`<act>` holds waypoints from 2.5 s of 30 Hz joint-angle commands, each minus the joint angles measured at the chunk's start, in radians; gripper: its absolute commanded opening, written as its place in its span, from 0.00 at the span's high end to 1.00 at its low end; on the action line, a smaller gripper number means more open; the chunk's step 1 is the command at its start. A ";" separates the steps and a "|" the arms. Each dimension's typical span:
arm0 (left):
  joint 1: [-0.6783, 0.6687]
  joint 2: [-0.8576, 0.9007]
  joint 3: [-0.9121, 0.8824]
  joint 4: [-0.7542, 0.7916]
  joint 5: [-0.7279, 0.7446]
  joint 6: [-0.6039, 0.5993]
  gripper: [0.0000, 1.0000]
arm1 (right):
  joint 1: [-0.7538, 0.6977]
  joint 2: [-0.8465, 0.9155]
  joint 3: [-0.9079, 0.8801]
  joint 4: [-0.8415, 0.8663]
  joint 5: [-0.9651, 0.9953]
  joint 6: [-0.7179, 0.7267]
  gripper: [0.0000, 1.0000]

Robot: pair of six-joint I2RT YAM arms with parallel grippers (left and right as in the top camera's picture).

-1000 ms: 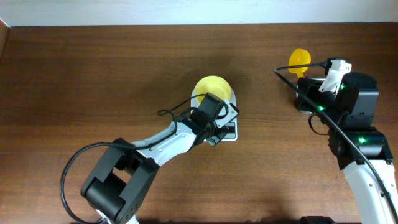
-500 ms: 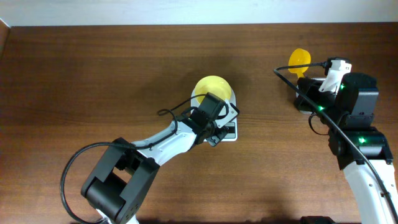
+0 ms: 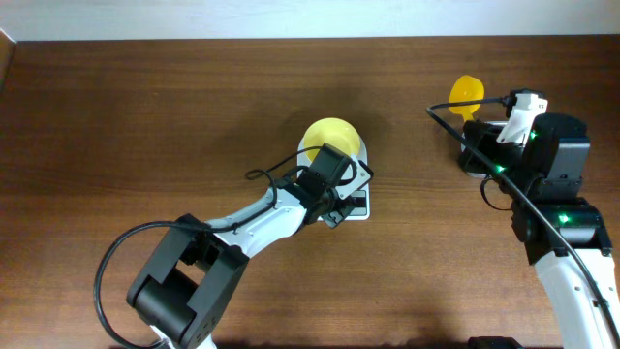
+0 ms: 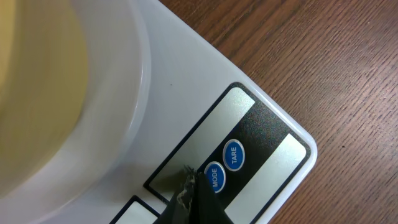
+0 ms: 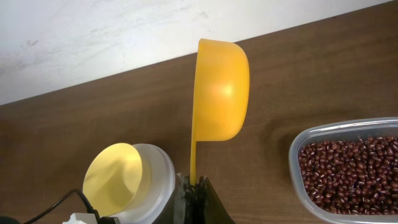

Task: Scoop item into bowl and weigh 50g on scale
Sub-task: 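Press the TARE button on the scale with the left gripper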

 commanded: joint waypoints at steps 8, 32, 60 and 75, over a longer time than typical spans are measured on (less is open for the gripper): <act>-0.002 -0.177 0.010 -0.111 -0.015 -0.016 1.00 | -0.002 0.002 0.024 0.011 0.012 0.008 0.96; -0.003 -0.002 -0.019 -0.020 -0.011 -0.016 1.00 | -0.002 0.003 0.024 0.015 0.013 0.007 0.96; -0.003 0.054 -0.019 -0.027 -0.008 -0.042 1.00 | -0.002 0.003 0.024 0.018 0.012 0.007 0.96; -0.003 -0.267 -0.018 -0.175 -0.008 -0.042 1.00 | -0.002 0.003 0.024 0.151 0.013 0.081 0.96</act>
